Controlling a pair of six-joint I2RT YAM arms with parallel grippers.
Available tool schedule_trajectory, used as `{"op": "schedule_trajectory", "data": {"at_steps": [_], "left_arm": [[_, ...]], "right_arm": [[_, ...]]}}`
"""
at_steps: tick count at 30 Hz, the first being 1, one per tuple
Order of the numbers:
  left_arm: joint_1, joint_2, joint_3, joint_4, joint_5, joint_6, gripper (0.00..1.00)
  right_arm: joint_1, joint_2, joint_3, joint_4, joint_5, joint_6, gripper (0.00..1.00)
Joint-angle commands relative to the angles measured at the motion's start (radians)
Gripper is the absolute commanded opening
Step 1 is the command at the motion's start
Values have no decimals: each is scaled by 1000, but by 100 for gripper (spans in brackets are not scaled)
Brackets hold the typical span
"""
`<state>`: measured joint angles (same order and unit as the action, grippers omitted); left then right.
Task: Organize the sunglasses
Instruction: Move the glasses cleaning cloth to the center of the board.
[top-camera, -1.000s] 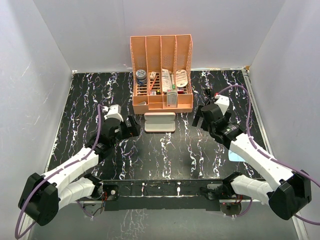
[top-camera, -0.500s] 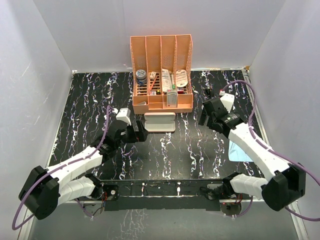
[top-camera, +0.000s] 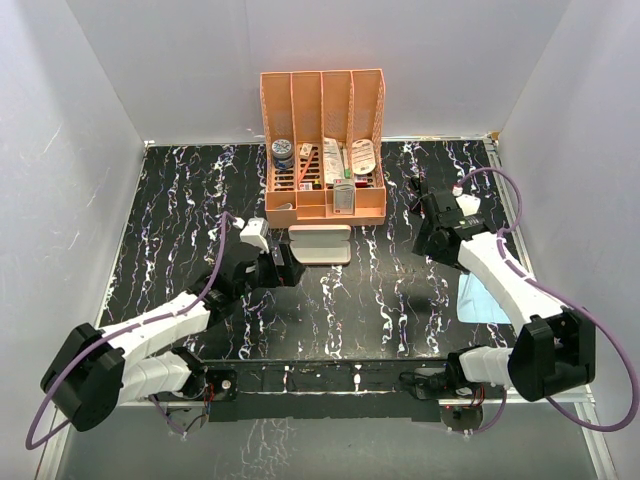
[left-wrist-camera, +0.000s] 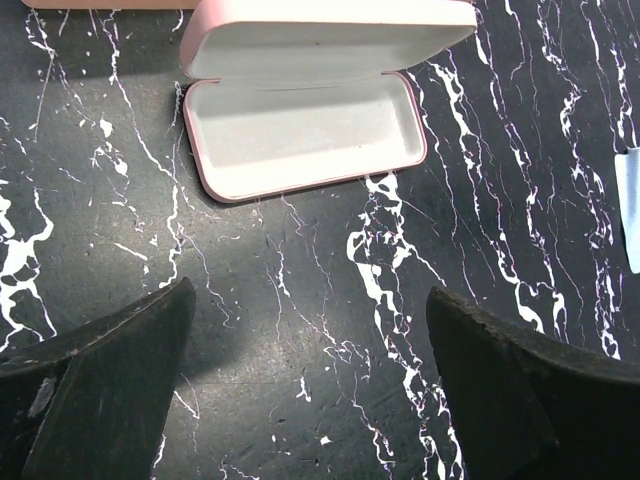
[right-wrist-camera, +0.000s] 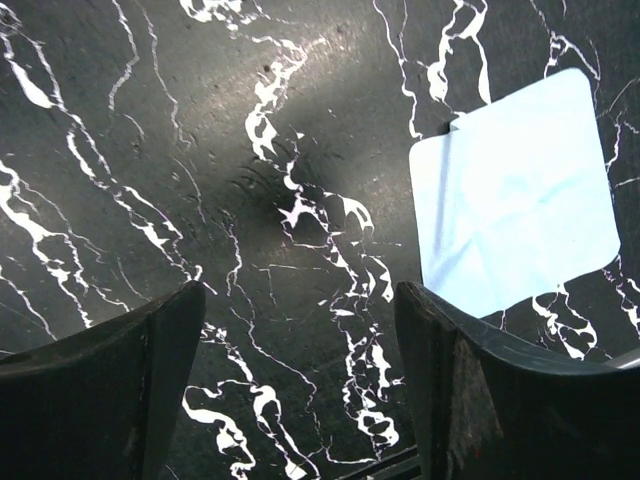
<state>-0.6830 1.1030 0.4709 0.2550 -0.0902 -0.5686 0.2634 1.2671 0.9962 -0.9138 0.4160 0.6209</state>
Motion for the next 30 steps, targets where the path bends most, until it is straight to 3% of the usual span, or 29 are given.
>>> {"op": "schedule_trajectory", "data": {"at_steps": [1,4,16,24,30], "left_arm": [[-5,-6,-31,57,28,2,99],[-6,-6,-43,76,38,-8,99],[-6,22,-56,121,64,-17,99],[-24,109,-7,101,56,9,99],[-69,171,64,55,29,24,99]], "right_arm": [[-35,8,-18,19,-39,-31,73],[-50,25,-20,2,-46,-42,69],[-184,27,-55,12,-154,-88,69],[-194,6,-46,46,-182,-77,71],[-195,-34,-59,85,-121,-92,77]]}}
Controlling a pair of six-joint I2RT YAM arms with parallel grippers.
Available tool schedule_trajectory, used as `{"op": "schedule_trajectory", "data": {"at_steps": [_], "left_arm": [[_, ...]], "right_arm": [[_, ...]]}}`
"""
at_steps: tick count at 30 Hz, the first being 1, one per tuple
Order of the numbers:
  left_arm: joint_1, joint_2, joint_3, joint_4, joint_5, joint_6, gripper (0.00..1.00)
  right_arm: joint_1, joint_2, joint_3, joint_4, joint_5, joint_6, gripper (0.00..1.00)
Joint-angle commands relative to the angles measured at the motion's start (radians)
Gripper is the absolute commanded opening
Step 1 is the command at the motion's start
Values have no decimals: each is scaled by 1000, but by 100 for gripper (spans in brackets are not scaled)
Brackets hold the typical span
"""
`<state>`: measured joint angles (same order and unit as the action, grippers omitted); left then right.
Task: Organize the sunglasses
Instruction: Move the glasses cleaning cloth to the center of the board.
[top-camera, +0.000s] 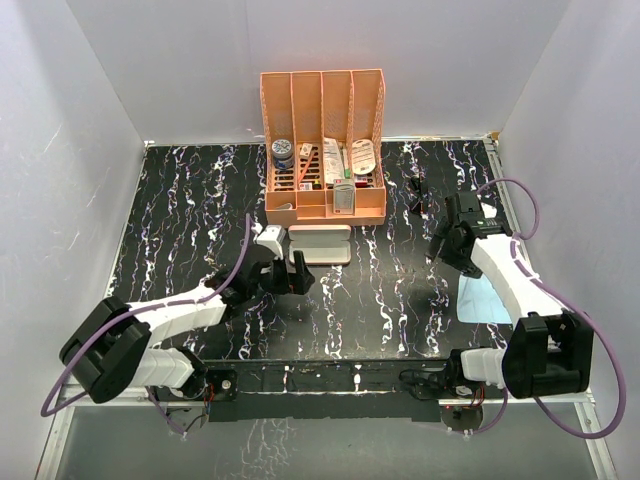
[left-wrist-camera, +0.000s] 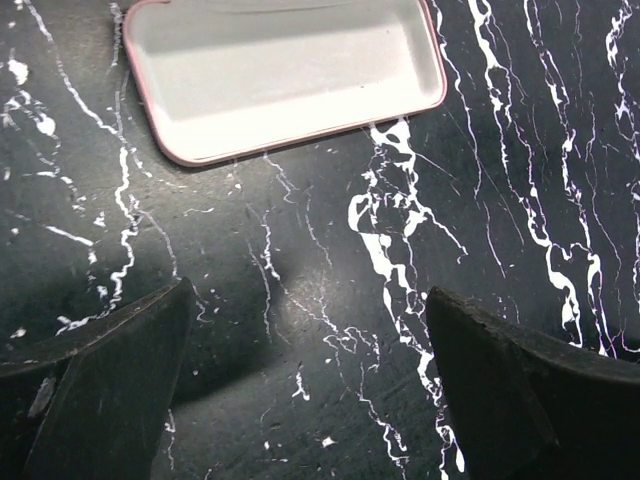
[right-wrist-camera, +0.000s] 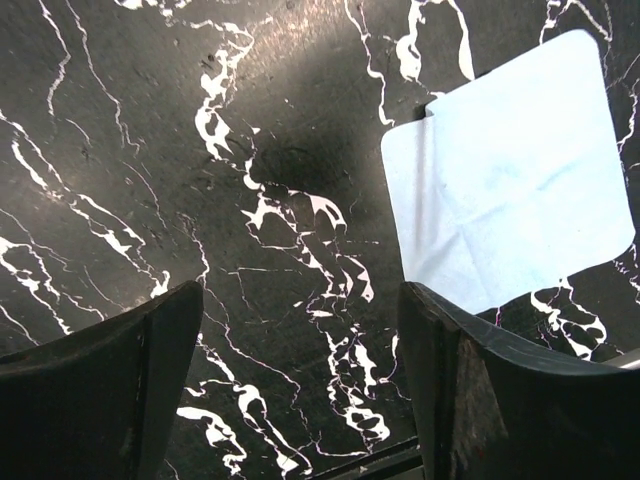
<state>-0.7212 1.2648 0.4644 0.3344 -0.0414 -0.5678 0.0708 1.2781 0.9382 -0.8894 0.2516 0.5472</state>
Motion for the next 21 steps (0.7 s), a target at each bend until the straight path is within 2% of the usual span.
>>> {"op": "schedule_trajectory", "data": {"at_steps": [1,7,12,16,21], "left_arm": [[-40,11,76,-25,-23,23,99],[-59,18,76,1,-19,15,99],[-63,6,69,12,0,26,99],[-64,2,69,17,7,37,99],[-64,-1,60,39,19,34,99]], "right_arm": [[-4,-39,2,56,36,-19,77],[-79,-3,-5,52,-28,-12,72],[-137,28,8,47,20,-24,71],[-177,73,13,47,-15,-23,69],[-185,108,14,46,-30,-27,62]]}}
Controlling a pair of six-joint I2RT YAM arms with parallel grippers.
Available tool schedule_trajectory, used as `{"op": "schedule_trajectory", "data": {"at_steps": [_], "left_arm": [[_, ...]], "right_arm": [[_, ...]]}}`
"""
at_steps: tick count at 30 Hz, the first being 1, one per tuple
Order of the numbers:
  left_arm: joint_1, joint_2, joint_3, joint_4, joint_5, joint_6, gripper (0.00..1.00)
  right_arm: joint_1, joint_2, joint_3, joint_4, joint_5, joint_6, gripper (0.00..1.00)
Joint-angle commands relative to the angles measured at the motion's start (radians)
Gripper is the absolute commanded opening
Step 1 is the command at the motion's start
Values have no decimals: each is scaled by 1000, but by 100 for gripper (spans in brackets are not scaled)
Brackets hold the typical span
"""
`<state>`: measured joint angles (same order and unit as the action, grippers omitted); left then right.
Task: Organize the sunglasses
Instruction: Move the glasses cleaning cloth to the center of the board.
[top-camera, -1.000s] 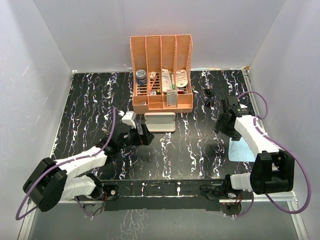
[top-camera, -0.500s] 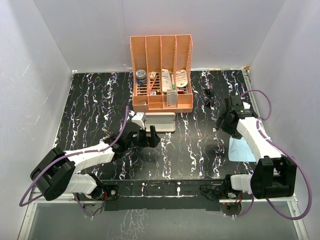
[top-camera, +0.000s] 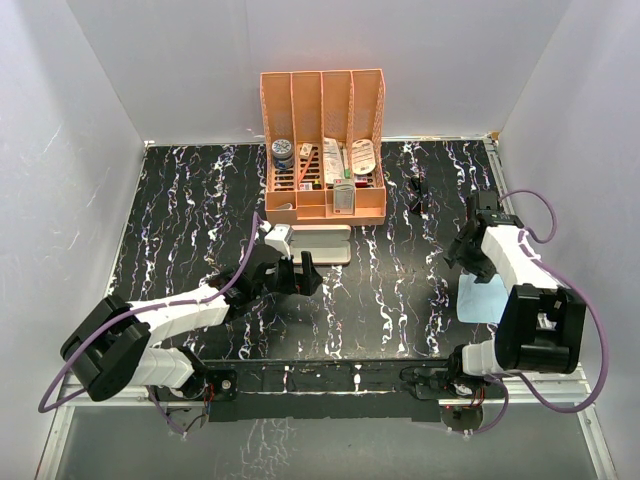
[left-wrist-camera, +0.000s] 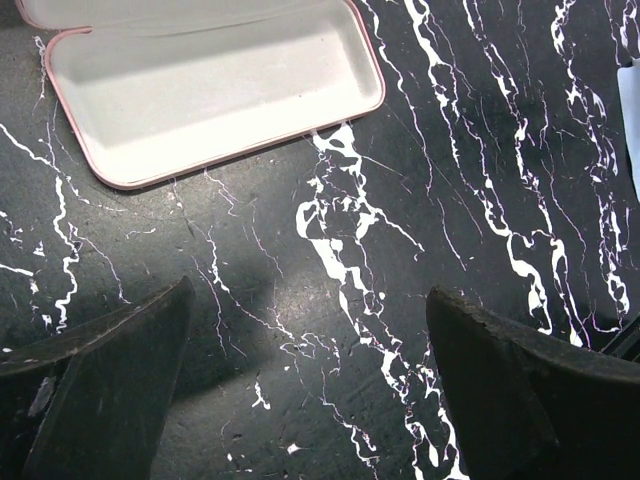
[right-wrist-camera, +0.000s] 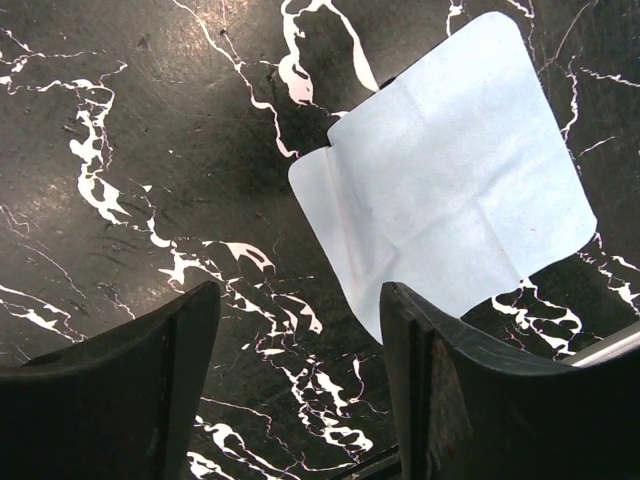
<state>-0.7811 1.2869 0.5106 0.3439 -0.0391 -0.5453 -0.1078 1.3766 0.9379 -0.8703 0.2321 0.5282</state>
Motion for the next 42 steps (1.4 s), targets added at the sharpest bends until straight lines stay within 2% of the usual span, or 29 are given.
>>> {"op": "schedule_trajectory", "data": {"at_steps": [1,5,22,30,33,42], "left_arm": [[-4,-23,10,33,17,10,99],[-4,-20,3,43,17,9,99],[-4,-24,-9,61,25,-1,99],[-4,-23,-10,66,32,-3,99],[-4,-22,-11,69,32,-3,99],[-4,-18,-10,72,33,-3,99]], "right_arm": [[-7,14,13,28,-14,-9,61],[-11,41,3,36,-49,-17,53],[-92,98,-1,46,-54,-12,54],[-108,143,7,52,-58,-10,49],[-110,162,14,55,-71,-11,41],[-122,188,17,60,-80,-12,40]]}}
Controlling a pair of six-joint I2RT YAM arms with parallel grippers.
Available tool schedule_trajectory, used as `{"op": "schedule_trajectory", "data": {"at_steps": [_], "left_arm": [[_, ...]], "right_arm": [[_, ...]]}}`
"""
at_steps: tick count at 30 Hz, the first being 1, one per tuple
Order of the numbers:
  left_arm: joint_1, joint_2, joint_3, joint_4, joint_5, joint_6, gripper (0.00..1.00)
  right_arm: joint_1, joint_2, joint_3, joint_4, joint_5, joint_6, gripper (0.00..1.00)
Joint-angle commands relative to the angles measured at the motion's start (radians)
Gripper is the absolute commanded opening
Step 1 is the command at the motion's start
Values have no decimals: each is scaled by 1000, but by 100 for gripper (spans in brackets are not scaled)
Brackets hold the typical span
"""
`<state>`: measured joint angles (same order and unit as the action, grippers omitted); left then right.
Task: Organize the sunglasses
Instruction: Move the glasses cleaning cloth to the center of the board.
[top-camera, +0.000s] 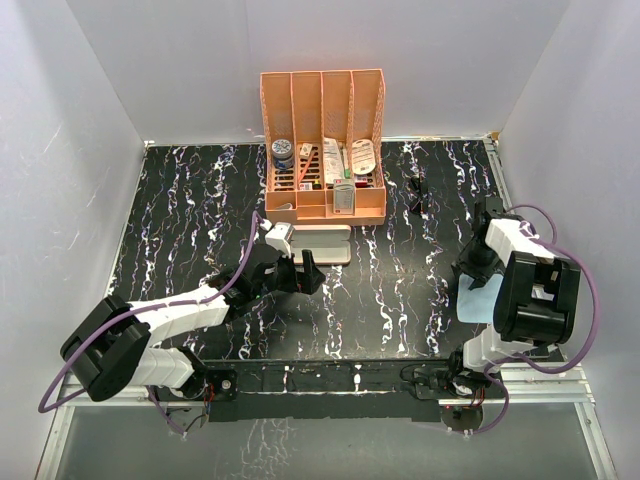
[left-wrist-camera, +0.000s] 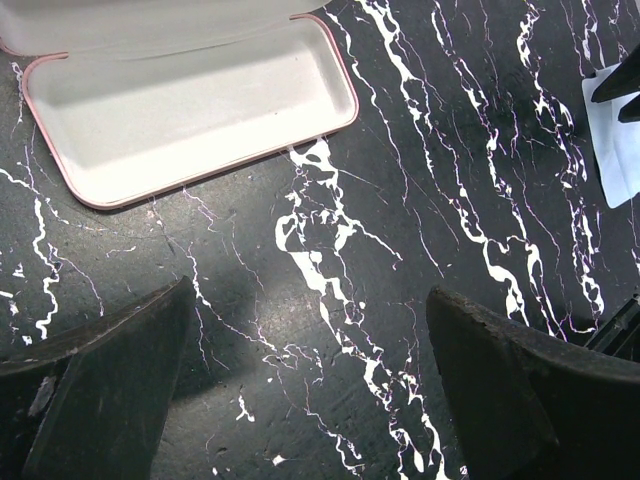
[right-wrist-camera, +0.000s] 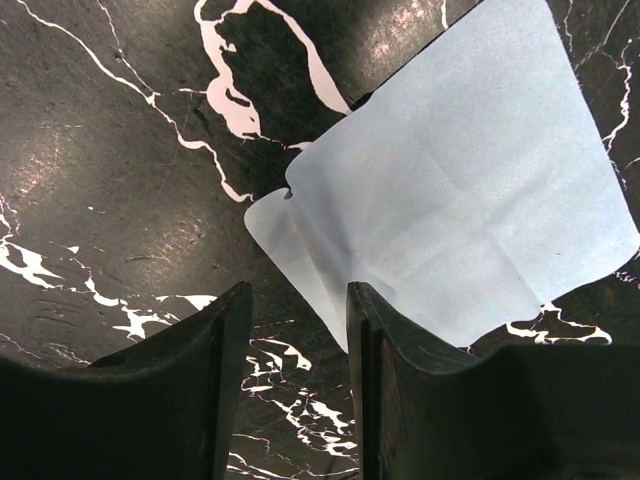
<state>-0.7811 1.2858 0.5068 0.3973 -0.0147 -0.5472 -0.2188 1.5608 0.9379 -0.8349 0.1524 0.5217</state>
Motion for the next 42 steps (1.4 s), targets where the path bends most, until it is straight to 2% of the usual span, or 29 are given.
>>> {"op": "schedule_trajectory", "data": {"at_steps": [1,7,10,23,26,29,35,42], "left_arm": [[-4,-18,-8,19,7,-1,99],[-4,-15,-14,26,11,-5,99],[-4,-20,-14,26,11,-4,99],[-4,-28,-17,26,9,-6,99],[-4,-27,-19,30,9,-8,99],[-4,-29,-21,28,9,-7,99],[-4,-33,-21,29,10,-8,99],[-4,-37,-21,24,15,-13,99]], "right_arm": [[-12,4,18,25,-1,-5,41],[-22,16,12,32,-25,-5,40],[-25,26,15,34,-32,-6,35],[-46,27,6,45,-58,0,33],[-49,36,3,51,-83,-3,20],[-50,38,0,54,-91,-2,19],[-53,39,-5,61,-113,-2,0],[-53,12,-17,66,-150,-3,0]]}}
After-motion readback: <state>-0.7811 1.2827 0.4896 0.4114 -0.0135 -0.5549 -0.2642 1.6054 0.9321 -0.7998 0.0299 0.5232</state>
